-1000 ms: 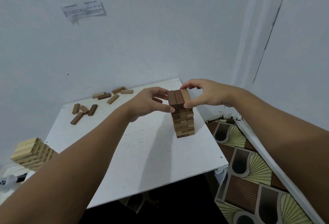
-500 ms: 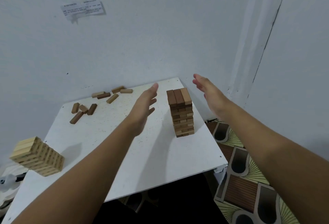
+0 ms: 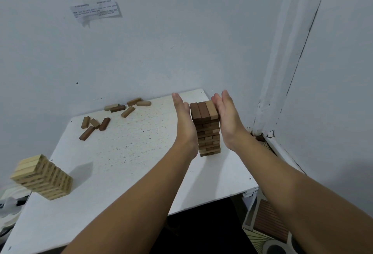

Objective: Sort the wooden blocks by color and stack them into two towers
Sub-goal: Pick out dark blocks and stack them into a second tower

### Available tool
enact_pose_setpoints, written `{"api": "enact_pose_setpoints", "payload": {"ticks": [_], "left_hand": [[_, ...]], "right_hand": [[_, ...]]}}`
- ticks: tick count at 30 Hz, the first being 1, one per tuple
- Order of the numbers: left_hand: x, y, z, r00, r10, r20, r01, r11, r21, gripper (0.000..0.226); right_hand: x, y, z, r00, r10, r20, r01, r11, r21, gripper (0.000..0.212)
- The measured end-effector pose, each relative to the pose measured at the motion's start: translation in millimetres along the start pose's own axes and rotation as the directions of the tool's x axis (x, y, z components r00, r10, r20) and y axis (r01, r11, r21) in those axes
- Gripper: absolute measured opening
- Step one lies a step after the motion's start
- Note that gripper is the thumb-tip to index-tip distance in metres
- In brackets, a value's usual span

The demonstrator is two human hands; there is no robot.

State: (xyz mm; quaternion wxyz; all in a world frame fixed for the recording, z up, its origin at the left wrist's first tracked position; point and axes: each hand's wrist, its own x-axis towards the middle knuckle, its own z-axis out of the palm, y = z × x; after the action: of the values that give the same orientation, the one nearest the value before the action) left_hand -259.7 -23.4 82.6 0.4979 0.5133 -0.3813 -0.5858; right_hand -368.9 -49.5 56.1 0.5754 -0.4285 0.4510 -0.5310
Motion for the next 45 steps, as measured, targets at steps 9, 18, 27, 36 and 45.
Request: {"api": "enact_pose_setpoints", "payload": {"ticks": [9, 18, 27, 36, 45], "left_hand": [[-19, 5, 14, 0.999, 0.026, -0.026, -0.024, 0.998, 0.065, 0.071], [-33, 13, 19, 1.000, 0.019, 0.006, -0.019, 0.999, 0.027, 0.065], [1, 1, -12, 0.995, 0.093, -0.019, -0.092, 0.995, 0.043, 0.089], [37, 36, -75, 0.958, 0.009, 0.288, -0.168, 0.828, 0.535, 0.094], [41, 39, -74, 0.938, -0.009, 0.347, -0.208, 0.786, 0.583, 0.080]], "right_hand": [[-11, -6, 5, 1.000, 0.007, 0.017, -0.006, 0.999, -0.040, 0.065], [-8, -5, 4, 0.999, 0.039, 0.012, -0.038, 0.999, -0.037, 0.070], [-3, -11, -6, 1.000, -0.016, 0.021, 0.018, 0.993, -0.118, 0.064], [7, -32, -44, 0.957, 0.073, 0.280, 0.078, 0.866, -0.494, 0.073], [13, -38, -57, 0.930, 0.152, 0.334, 0.060, 0.834, -0.548, 0.101]]}}
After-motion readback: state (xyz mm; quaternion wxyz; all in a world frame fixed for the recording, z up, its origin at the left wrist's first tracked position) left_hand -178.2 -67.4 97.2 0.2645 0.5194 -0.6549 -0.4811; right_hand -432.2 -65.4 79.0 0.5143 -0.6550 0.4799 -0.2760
